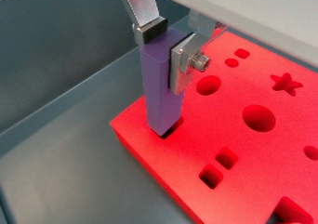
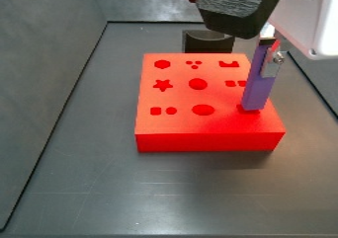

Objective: Insert the rectangle object.

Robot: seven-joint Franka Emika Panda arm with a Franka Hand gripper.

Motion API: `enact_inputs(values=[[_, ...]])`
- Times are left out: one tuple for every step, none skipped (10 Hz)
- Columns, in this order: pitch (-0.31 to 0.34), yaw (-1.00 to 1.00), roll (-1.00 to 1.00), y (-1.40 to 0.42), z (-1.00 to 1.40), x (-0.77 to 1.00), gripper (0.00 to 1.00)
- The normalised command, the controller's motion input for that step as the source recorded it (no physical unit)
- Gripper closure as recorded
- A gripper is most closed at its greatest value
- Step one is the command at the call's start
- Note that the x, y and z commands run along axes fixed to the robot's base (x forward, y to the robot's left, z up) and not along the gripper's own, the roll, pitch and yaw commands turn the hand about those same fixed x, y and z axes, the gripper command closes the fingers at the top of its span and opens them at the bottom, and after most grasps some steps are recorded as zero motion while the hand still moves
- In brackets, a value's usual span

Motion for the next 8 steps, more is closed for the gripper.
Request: enact_inputs(values=[[0.057,0.00,0.23,0.00,-0.09,0.12,1.00],[0.020,0.00,0.17,0.00,-0.17,0.01,1.00],[0.000,-0.08,0.09,-0.09,-0.15,0.00,1.00],[0.000,-0.08,0.06,-0.11,-0.10,-0.04,1.00],[0.000,-0.03,0.01,-0.15,-0.03,-0.09,1.00],[0.000,-0.01,0.00,-0.11,-0.07,-0.07,1.00],[0.000,0.00,0.01,0.00,-0.14,0.00,1.00],[0.000,0.00,0.01,0.00,-0.19,0.00,1.00]])
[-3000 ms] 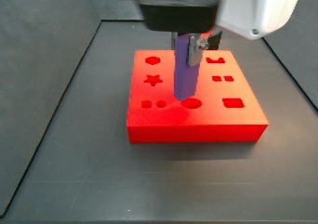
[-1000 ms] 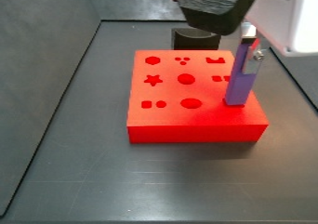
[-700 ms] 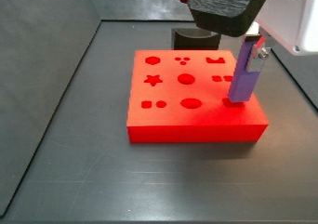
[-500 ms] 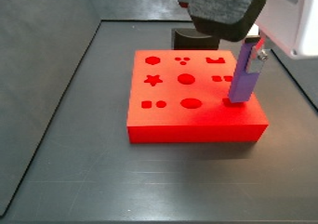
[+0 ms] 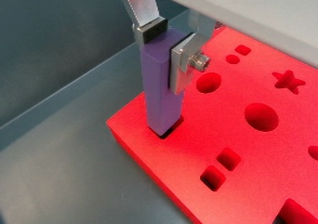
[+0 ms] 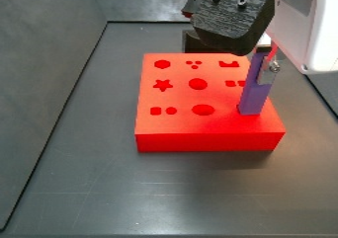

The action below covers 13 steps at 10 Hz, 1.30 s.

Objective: Insert the rectangle object.

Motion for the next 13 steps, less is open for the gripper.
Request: enact_inputs(values=[[0.000,0.00,0.00,0.10,-0.15,0.03,1.00],[0.004,0.00,0.00,0.13,-0.09,0.12,1.00],[0.017,0.00,0.00,0.11,-0.09,0.17,1.00],[0.000,0.00,0.00,0.03,-0.17,0.00,1.00],[0.000,-0.04,0.02,0.00,-0.25,-0.01,1.00],[0.000,-0.11,0.00,-0.02,-0.42,0.00,1.00],[0.000,-0.19,0.00,-0.07,-0.60,0.00,1.00],[0.101,-0.23,0.01,-0.05,-0.57,0.00,1.00],[0.117,-0.19,0.00,-0.17,-0.35,0.11,1.00],[0.124,-0.12,0.01,-0.17,-0.24,0.23,1.00],[0.147,-0.06,0.11,-0.13,-0.22,0.14,1.00],[0.149,-0.07,0.11,-0.05,-0.25,0.09,1.00],[0.116,-0.09,0.10,-0.03,-0.27,0.04,1.00]])
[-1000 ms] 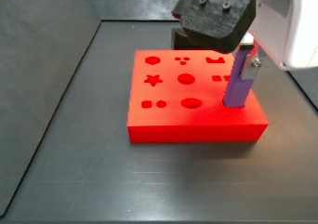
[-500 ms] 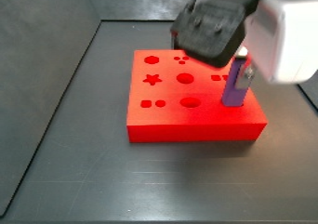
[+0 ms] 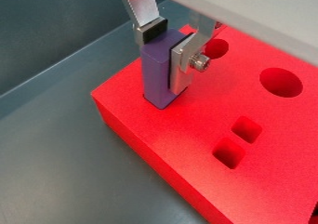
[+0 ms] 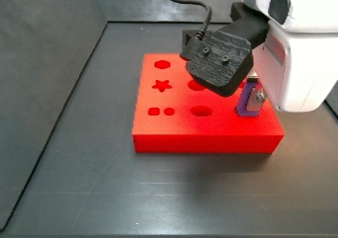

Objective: Insert the rectangle object.

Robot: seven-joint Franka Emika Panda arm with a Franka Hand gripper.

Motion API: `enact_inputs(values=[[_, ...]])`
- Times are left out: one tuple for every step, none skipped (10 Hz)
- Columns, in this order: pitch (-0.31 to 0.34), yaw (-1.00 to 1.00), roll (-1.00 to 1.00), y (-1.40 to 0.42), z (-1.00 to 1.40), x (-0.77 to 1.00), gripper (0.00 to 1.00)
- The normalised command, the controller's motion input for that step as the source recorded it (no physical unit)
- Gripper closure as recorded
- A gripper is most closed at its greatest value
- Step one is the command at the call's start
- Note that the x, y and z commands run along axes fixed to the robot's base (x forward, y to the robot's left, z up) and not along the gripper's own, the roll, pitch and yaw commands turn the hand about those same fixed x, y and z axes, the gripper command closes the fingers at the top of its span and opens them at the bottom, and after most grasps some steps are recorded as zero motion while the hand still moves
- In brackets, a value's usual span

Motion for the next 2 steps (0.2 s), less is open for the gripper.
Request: enact_inputs(values=[[0.106,-0.02,0.11,0.00,0.00,0.00,1.00],[0.000,0.00,0.00,0.00,0.00,0.00,1.00]])
